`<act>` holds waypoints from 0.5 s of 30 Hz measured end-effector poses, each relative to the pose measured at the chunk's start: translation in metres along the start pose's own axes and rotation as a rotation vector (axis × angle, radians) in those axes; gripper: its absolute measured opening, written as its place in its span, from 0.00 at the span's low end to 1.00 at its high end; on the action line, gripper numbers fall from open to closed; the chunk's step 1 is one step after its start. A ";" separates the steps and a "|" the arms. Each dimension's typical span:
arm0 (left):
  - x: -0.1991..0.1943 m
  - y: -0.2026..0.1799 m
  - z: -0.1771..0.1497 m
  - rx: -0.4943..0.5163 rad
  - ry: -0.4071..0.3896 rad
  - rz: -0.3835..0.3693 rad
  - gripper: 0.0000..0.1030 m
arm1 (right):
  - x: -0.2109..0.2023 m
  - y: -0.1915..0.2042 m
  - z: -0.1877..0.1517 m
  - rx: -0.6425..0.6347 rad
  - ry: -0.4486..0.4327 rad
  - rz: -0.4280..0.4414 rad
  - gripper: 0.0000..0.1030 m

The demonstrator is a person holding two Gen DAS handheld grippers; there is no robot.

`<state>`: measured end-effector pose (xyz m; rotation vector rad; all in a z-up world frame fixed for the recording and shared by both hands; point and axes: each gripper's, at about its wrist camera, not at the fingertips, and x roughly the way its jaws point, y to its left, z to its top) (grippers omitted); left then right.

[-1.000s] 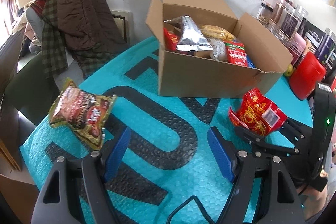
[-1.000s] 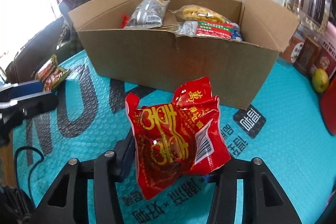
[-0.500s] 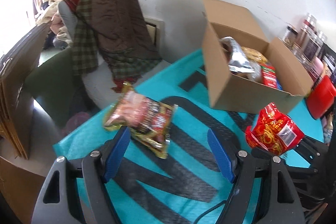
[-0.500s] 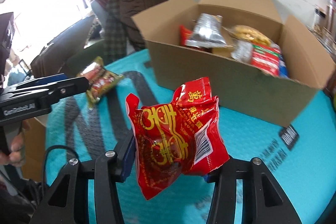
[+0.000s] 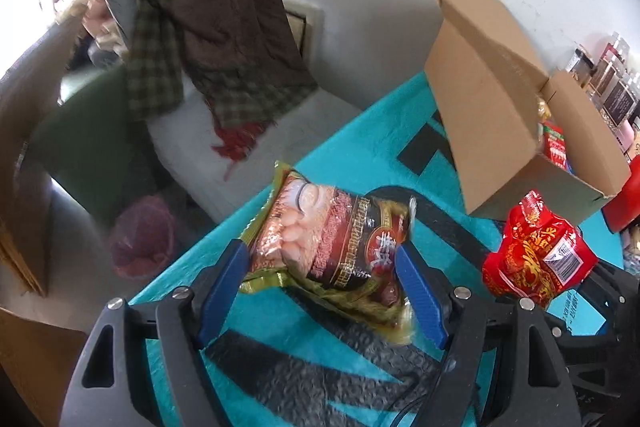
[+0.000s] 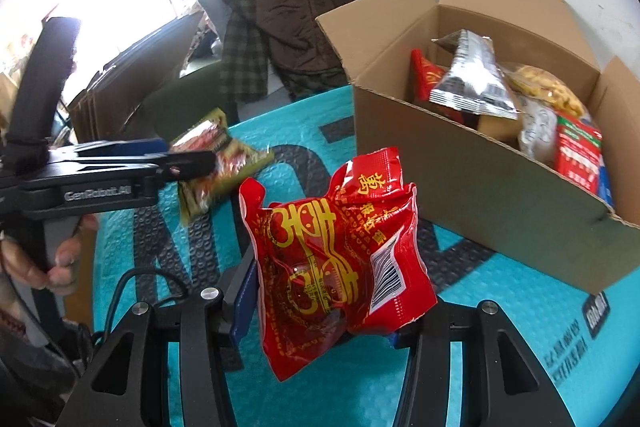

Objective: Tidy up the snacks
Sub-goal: 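Grasp the red snack bag with the right tool while the left tool grasps the cereal bag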

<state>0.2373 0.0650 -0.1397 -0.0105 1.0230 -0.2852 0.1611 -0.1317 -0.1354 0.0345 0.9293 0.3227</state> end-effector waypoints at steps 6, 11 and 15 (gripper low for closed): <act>0.010 -0.007 0.007 0.054 0.003 -0.021 0.74 | 0.007 -0.002 -0.002 0.003 0.023 0.004 0.48; 0.018 -0.027 0.009 0.162 0.011 0.006 0.79 | 0.017 -0.004 0.000 0.011 0.044 -0.007 0.48; 0.026 -0.039 0.010 0.229 0.022 0.058 0.85 | 0.020 -0.007 0.002 0.025 0.050 -0.015 0.48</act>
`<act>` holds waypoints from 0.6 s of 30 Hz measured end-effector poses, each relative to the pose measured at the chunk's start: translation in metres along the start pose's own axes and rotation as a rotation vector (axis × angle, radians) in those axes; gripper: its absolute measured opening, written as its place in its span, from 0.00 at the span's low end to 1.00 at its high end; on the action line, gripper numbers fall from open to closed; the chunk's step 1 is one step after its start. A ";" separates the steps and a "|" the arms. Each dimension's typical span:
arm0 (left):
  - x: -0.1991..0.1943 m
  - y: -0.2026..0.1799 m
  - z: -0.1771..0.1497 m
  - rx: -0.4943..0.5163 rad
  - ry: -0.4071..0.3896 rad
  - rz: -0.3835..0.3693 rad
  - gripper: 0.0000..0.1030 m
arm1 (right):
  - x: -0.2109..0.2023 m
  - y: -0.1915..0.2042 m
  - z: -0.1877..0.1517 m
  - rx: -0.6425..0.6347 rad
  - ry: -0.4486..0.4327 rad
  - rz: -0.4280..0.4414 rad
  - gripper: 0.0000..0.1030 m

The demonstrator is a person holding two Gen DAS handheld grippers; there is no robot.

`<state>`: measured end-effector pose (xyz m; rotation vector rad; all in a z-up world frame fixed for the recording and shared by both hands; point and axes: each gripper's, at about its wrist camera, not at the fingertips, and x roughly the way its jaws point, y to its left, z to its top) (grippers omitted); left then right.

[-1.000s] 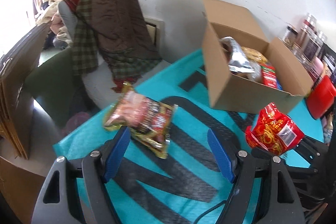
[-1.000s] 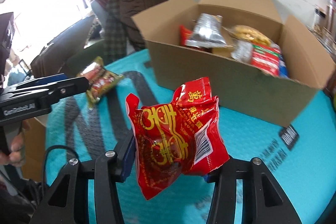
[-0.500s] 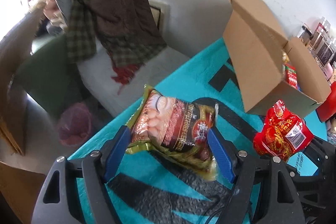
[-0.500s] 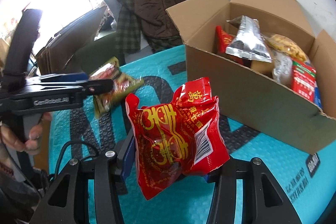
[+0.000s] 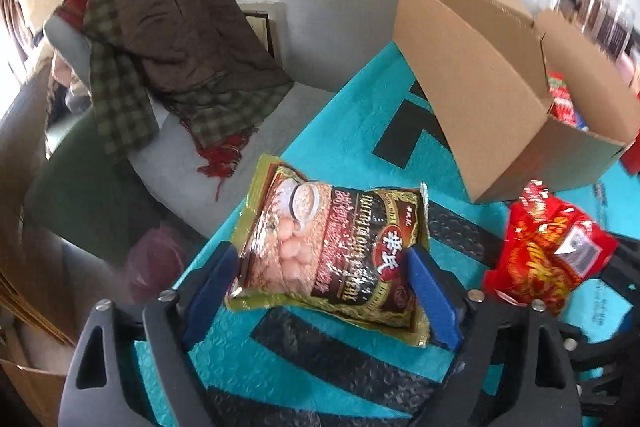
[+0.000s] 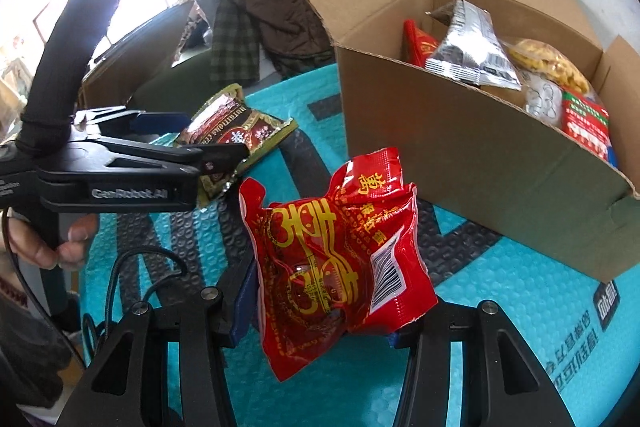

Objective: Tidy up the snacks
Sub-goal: 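Grasp the red snack bag with the right tool while the left tool grasps the cereal bag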

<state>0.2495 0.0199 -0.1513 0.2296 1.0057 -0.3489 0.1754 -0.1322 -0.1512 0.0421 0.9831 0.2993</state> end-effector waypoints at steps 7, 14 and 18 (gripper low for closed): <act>0.004 0.002 -0.005 -0.061 -0.003 -0.104 0.72 | -0.001 -0.002 0.001 0.022 -0.005 -0.016 0.48; -0.009 -0.018 -0.017 -0.020 0.013 -0.144 0.66 | -0.013 -0.005 -0.012 0.049 -0.022 -0.030 0.48; -0.021 -0.035 -0.031 0.006 0.026 -0.182 0.65 | -0.023 -0.008 -0.024 0.087 -0.033 -0.045 0.48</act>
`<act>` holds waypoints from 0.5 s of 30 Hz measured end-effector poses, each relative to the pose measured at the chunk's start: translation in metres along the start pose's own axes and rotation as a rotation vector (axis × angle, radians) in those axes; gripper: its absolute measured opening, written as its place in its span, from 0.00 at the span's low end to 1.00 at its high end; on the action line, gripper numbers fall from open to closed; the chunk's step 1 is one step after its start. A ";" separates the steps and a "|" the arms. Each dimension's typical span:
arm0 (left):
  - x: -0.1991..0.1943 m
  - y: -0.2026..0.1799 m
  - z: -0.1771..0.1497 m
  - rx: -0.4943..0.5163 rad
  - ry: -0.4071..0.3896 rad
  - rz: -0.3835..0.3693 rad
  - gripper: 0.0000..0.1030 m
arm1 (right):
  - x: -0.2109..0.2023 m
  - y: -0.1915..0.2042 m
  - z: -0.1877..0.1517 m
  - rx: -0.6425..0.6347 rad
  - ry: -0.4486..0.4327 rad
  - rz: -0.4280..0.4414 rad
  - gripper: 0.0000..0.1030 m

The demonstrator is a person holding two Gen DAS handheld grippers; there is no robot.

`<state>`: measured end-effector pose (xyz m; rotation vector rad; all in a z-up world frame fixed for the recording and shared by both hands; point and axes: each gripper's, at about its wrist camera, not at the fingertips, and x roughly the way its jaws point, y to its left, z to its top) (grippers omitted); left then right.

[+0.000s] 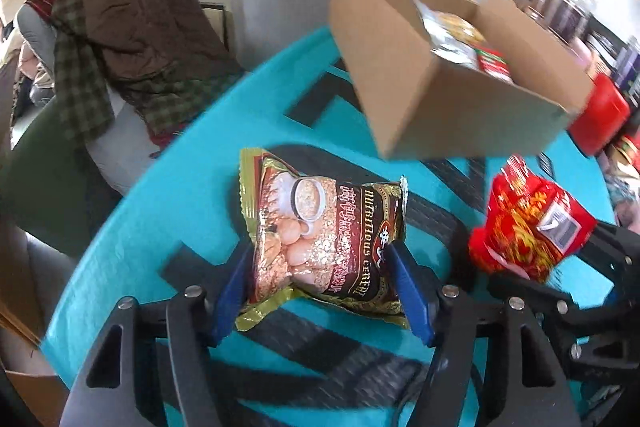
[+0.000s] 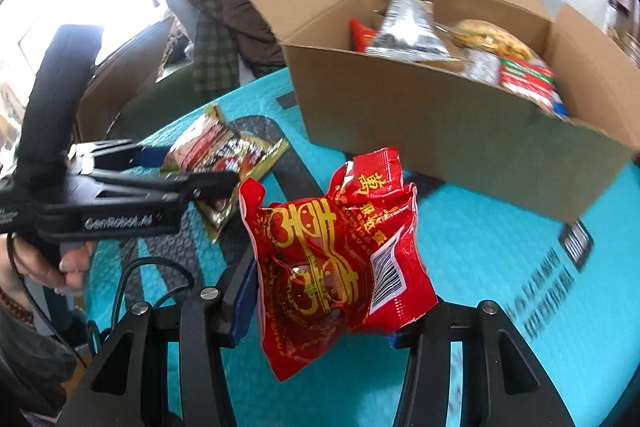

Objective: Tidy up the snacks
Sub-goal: 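Grasp the red snack bag with the right tool while the left tool grasps the cereal bag, then lift the cereal bag with the left tool and adjust its grip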

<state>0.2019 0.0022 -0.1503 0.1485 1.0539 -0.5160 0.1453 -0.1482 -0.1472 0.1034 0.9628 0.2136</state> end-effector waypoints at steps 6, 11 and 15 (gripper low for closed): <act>-0.015 -0.033 -0.025 0.055 0.014 -0.039 0.65 | -0.021 -0.006 -0.020 0.043 -0.019 -0.037 0.48; -0.023 -0.057 -0.041 0.102 0.029 -0.071 0.65 | -0.039 -0.010 -0.043 0.082 -0.035 -0.059 0.48; -0.026 -0.073 -0.050 0.128 0.041 -0.087 0.65 | -0.059 -0.021 -0.064 0.115 -0.045 -0.081 0.48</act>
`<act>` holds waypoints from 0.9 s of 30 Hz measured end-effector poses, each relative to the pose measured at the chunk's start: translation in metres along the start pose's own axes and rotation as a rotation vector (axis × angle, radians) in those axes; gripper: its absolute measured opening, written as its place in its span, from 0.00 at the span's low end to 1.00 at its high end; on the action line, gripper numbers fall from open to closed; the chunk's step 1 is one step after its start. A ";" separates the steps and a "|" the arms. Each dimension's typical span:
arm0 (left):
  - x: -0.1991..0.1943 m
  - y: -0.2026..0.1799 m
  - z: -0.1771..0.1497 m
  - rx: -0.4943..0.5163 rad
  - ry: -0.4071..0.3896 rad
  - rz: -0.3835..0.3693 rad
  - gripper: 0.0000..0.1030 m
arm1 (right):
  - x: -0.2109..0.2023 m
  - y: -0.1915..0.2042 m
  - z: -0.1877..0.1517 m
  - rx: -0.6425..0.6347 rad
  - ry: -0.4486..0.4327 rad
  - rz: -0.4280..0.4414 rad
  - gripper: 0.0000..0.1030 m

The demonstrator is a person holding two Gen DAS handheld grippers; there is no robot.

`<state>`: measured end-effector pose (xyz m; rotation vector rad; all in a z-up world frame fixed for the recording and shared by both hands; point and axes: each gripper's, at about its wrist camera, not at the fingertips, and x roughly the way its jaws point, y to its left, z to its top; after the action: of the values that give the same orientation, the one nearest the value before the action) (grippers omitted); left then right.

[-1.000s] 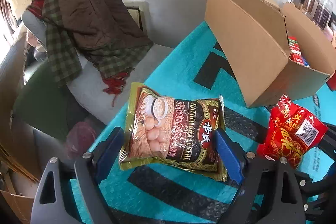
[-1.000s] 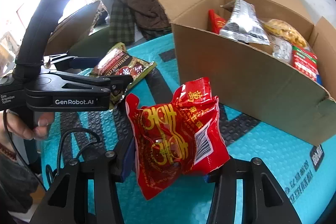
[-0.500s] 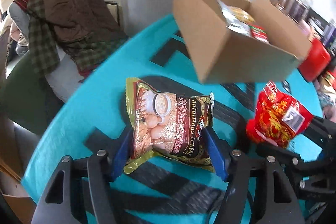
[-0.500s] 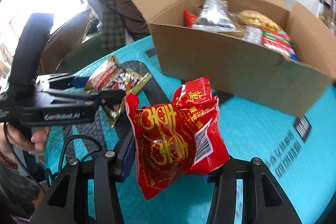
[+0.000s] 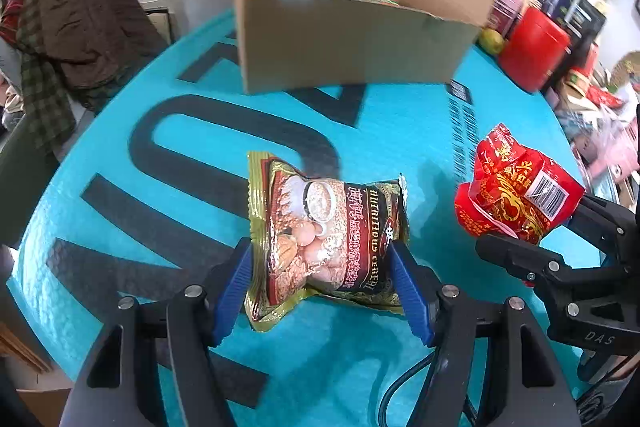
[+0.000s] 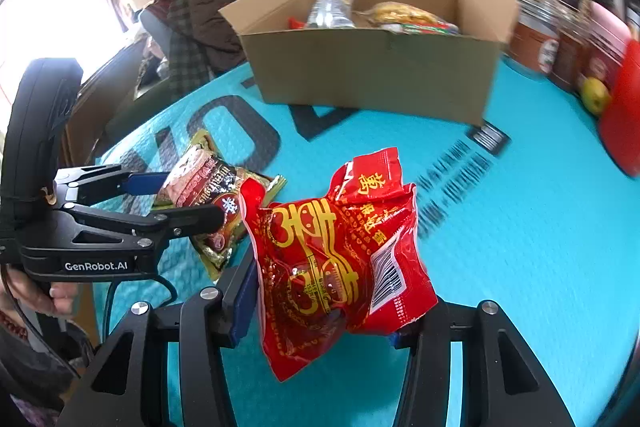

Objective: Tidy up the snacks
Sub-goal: 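Lift the cereal bag with the left tool and adjust its grip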

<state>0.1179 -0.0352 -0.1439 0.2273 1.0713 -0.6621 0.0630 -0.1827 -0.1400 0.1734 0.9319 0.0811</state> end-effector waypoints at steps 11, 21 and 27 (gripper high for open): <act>0.011 -0.012 0.000 0.003 0.034 0.033 0.83 | -0.019 -0.012 -0.022 0.014 -0.004 -0.035 0.48; -0.003 -0.013 0.000 -0.054 -0.005 0.002 0.83 | -0.020 -0.020 -0.027 0.047 0.001 -0.013 0.48; 0.015 -0.019 0.001 -0.049 0.046 0.009 0.84 | -0.021 -0.024 -0.028 0.058 0.001 -0.022 0.49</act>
<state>0.1121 -0.0564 -0.1536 0.2059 1.1290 -0.6247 0.0275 -0.2057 -0.1439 0.2163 0.9378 0.0341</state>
